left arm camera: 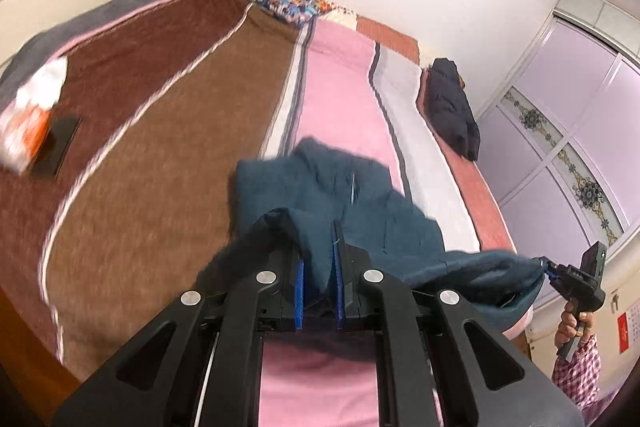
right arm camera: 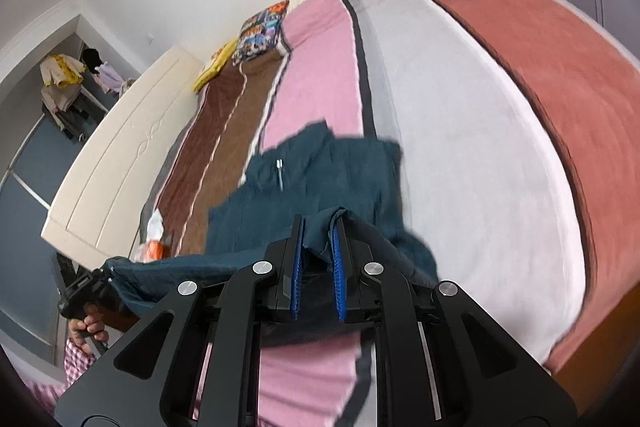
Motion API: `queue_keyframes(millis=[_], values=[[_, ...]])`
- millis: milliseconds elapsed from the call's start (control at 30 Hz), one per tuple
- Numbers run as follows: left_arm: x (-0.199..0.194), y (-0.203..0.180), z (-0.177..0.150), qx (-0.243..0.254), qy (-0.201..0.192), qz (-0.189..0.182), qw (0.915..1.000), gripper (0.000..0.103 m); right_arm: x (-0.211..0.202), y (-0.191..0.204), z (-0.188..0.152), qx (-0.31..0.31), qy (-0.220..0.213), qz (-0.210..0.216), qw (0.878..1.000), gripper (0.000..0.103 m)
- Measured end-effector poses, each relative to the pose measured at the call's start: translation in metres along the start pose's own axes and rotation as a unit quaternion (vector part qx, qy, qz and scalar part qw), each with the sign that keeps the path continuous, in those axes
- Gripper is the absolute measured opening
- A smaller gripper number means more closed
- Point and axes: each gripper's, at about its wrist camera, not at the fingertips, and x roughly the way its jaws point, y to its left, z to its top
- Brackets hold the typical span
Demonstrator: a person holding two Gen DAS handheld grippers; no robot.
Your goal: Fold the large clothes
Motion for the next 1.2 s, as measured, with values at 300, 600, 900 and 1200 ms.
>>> queue_keyframes(millis=[300,600,900,1200], values=[[0.071,-0.001,0.089,-0.009,-0.010,0.010,0.9999,0.012,0.089,0.001,0.109,0.020,-0.005,-0.025,0.999,0.014],[0.181,0.013,0.152,-0.030,0.011,0.047,0.9984,0.012,0.206,-0.032,0.172,0.054,0.020,-0.076,0.995,0.014],[0.298,0.056,0.156,-0.068,0.067,0.086,0.9916,0.012,0.321,-0.082,0.178,0.079,0.065,-0.121,0.987,0.014],[0.366,0.084,0.127,-0.068,0.105,0.117,0.9852,0.012,0.382,-0.117,0.155,0.079,0.098,-0.157,0.980,0.014]])
